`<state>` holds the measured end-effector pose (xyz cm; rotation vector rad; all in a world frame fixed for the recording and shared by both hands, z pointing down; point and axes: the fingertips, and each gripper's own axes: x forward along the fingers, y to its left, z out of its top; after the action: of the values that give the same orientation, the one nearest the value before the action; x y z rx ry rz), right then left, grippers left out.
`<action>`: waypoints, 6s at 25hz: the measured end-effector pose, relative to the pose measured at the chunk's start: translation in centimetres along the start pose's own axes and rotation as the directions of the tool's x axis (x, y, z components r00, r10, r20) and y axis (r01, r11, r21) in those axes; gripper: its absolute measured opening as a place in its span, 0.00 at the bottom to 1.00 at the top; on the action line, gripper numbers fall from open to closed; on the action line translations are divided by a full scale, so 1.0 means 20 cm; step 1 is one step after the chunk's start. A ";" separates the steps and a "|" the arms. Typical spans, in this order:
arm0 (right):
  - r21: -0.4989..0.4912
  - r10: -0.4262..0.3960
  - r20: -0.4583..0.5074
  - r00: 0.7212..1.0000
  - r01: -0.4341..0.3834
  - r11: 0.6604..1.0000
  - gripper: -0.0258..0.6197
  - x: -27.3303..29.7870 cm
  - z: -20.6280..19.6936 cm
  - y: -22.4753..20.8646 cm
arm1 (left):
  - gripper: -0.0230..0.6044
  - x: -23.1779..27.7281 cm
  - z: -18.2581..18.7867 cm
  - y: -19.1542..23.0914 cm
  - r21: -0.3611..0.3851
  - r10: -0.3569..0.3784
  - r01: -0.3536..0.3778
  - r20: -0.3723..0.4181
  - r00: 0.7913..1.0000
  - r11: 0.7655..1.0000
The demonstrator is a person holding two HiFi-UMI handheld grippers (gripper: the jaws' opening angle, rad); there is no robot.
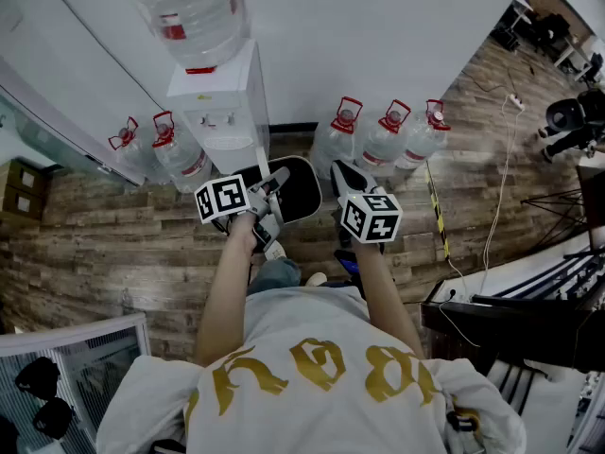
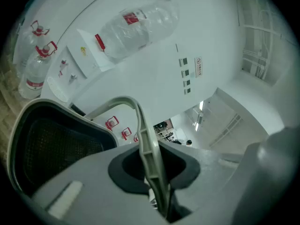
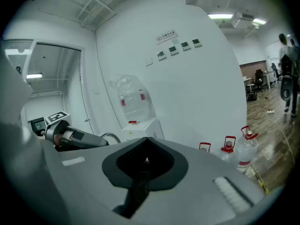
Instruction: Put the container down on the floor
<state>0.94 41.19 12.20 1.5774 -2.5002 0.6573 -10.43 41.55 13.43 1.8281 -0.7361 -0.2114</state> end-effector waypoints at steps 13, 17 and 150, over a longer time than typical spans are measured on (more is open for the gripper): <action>0.015 0.020 -0.002 1.000 -0.020 1.000 0.08 -0.05 -0.06 -0.01 | 0.11 -0.04 -0.10 0.03 -0.023 0.039 -0.038 0.025 0.999 0.999; 0.053 0.024 -0.011 1.000 -0.023 0.998 0.08 -0.04 -0.06 -0.03 | 0.11 -0.02 -0.10 0.05 -0.034 0.049 -0.048 0.026 0.998 0.998; 0.071 0.146 -0.680 0.719 -0.134 0.988 0.08 2.30 -1.49 -1.39 | 0.05 1.87 0.34 2.96 0.049 0.649 -0.675 -0.335 0.683 0.736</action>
<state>0.65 5.25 61.96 0.8891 -2.0377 1.0515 -6.74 2.43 71.80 1.3548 -1.0780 0.5373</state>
